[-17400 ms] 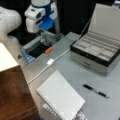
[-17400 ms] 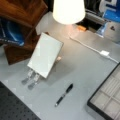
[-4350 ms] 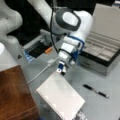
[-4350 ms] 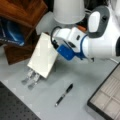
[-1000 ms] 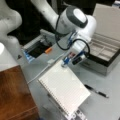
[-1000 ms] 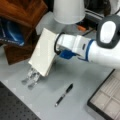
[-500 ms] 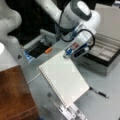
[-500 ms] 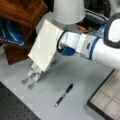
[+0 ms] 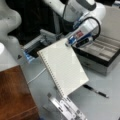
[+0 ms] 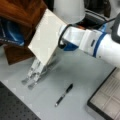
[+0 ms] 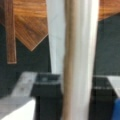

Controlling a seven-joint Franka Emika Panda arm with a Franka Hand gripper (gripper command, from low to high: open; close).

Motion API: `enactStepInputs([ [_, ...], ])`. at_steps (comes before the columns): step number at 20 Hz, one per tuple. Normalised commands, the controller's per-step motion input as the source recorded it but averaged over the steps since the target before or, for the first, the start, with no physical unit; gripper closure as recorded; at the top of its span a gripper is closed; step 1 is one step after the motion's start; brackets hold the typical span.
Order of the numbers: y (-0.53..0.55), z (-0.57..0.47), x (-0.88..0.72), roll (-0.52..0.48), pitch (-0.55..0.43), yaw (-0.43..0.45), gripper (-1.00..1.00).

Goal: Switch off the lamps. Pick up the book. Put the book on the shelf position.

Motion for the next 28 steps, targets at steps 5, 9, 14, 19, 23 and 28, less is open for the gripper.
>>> enactStepInputs([
  [5,0.08,0.36,0.08,-0.057,0.13,-0.206,1.0],
  [9,0.05,0.37,0.02,-0.033,0.124,-0.192,1.0],
  [14,0.03,0.37,-0.01,-0.013,0.125,-0.188,1.0],
  [19,-0.02,0.35,-0.08,0.008,0.108,-0.173,1.0],
  [23,-0.1,0.25,-0.13,0.036,0.079,-0.144,1.0],
  [28,-0.17,0.17,-0.2,0.069,0.068,-0.106,1.0],
])
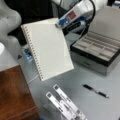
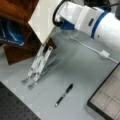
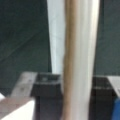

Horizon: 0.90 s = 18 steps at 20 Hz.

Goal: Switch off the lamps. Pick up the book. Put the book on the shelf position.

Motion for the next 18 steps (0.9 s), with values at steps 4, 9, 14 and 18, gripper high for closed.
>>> enactStepInputs([
  [4,-0.27,0.11,-0.32,0.091,0.068,-0.054,1.0],
  [9,-0.34,0.11,-0.47,0.108,0.078,0.011,1.0],
  [14,-0.36,0.07,-0.57,0.142,0.057,0.107,1.0],
  [18,-0.35,0.02,-0.55,0.166,0.026,0.198,1.0],
])
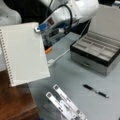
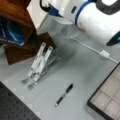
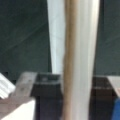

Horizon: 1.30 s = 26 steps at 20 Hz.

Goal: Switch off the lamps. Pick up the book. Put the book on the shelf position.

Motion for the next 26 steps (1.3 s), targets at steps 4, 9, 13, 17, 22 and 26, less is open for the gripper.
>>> enactStepInputs([
  [4,-0.34,-0.01,-0.51,0.176,0.002,0.244,1.0],
  [9,-0.28,0.04,-0.38,0.137,-0.011,0.26,1.0],
  [13,-0.27,0.06,-0.3,0.085,-0.01,0.253,1.0],
  [17,-0.28,0.06,-0.23,0.035,0.005,0.255,1.0],
  [22,-0.28,0.05,-0.16,-0.002,0.023,0.261,1.0],
  [26,-0.23,0.03,-0.15,-0.023,0.034,0.248,-1.0],
])
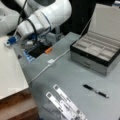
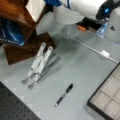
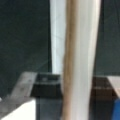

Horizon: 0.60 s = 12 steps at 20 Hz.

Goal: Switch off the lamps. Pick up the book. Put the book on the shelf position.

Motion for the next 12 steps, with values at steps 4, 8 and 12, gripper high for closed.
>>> enactStepInputs([
  [4,-0.18,0.03,-0.13,-0.009,0.017,0.23,-1.0],
  [8,-0.16,0.04,-0.09,0.011,0.022,0.227,-1.0],
  [12,-0.13,0.07,-0.05,0.029,0.029,0.219,-1.0],
])
